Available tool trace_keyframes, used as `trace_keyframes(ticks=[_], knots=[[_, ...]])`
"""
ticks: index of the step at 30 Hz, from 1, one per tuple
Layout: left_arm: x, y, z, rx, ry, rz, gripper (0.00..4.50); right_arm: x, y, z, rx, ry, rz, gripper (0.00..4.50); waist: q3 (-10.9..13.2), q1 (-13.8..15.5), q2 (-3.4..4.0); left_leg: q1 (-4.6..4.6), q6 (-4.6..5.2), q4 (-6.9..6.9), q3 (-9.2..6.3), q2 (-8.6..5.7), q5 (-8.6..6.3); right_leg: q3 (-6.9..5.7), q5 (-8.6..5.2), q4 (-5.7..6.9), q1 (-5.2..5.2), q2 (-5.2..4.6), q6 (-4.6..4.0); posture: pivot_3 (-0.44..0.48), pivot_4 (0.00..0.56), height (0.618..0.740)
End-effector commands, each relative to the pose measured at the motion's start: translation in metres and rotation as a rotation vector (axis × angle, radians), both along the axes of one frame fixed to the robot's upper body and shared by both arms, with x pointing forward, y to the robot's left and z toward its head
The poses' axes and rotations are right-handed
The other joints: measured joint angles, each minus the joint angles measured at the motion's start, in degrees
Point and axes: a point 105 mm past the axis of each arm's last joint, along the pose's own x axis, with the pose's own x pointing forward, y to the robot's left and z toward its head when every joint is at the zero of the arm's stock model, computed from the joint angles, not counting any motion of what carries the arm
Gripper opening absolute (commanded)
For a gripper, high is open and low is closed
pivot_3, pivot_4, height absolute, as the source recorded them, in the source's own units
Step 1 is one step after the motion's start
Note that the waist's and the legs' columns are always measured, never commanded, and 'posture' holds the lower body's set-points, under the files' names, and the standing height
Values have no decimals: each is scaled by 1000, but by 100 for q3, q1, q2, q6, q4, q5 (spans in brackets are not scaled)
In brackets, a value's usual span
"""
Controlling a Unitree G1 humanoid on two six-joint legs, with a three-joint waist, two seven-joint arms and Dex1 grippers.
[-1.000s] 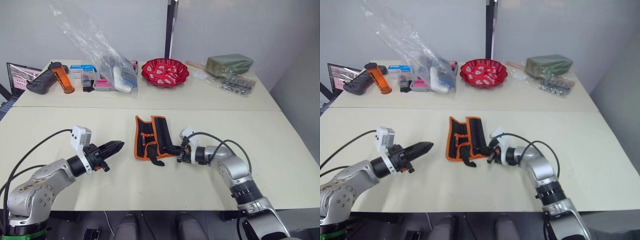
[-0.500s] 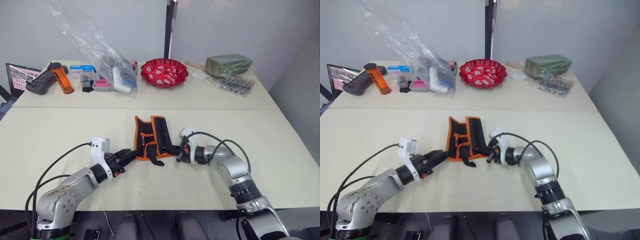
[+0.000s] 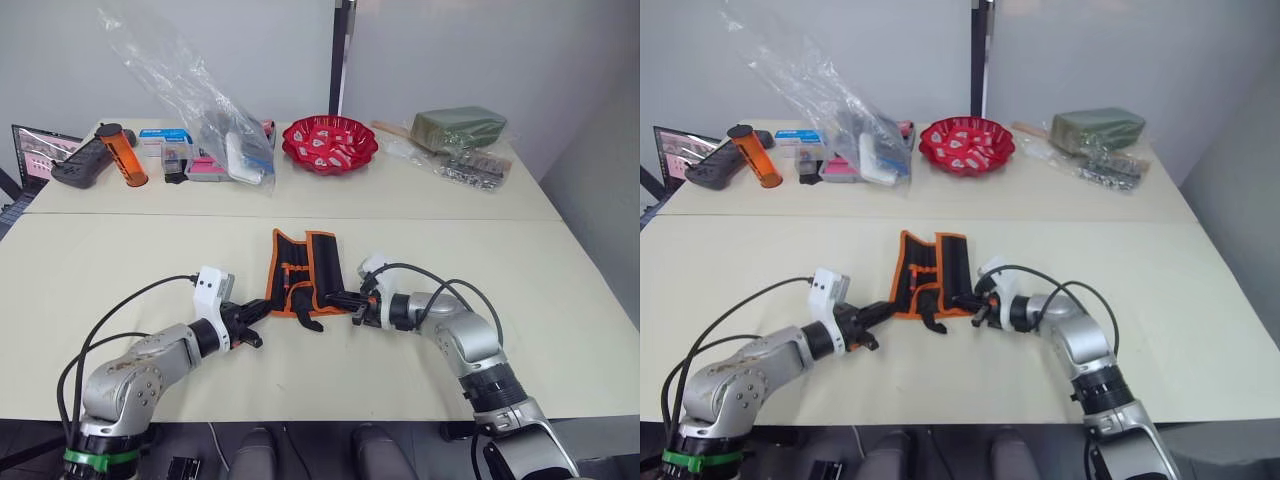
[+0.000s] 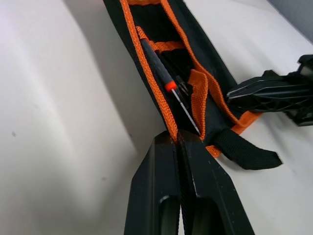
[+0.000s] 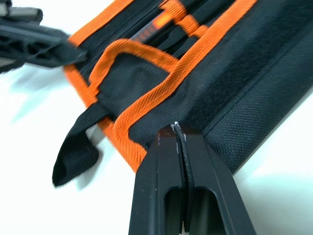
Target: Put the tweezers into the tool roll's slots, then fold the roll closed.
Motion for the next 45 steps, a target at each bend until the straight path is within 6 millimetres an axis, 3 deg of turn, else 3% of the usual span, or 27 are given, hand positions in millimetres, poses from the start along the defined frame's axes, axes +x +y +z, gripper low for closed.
trace_keyframes(ticks=[1, 9, 15, 22, 33, 37, 41, 45], knots=[[11, 6, 16, 63, -63, -71, 35, 1, -2, 13, -9, -62, 28, 0, 1, -1, 0, -6, 0, -1, 0, 0, 0, 0, 0, 0, -7, 0, 0, 0, 150, 740], [26, 11, 26, 185, -91, -211, 35, 10, -4, 32, 20, -105, 21, 0, 3, 5, 3, -70, 1, -6, -1, 0, 1, -1, 9, 8, -75, 2, 11, 0, 150, 740], [41, -7, 37, 212, -126, -299, 35, 13, 4, 23, 18, -84, -1, 0, 5, 72, 2, -81, 1, -3, -3, -2, 1, -4, 10, 6, -77, 1, 9, 0, 150, 740], [48, -17, 48, 224, -166, -339, 35, 16, 0, -6, -75, -30, -70, 0, 5, 103, 2, -78, 1, 1, -4, -3, 1, -3, 10, 9, -75, 1, 15, 0, 150, 740], [34, -70, 63, 193, -259, -511, 35, 11, -2, -22, -120, 28, -87, 0, 4, 138, 2, -69, 1, 15, -4, -3, 3, -3, 15, 10, -58, 1, 25, 0, 150, 740], [32, -87, 57, 199, -253, -550, 35, 11, -2, -23, -123, 30, -91, 0, 4, 134, 2, -67, 1, 15, -5, -3, 3, -3, 16, 10, -57, 1, 26, 0, 150, 740], [37, -90, 38, 304, -230, -563, 35, 13, -5, -16, -109, 18, -113, 0, 4, 132, 3, -40, 2, 11, -5, -4, 3, -3, 15, 7, -27, 1, 28, 0, 150, 740], [35, -99, 26, 288, -200, -591, 35, 15, -12, -9, -91, 10, -146, 0, 4, 154, 3, -35, 1, 13, -6, -5, 3, -3, 14, 4, -18, 1, 29, 0, 150, 740]])
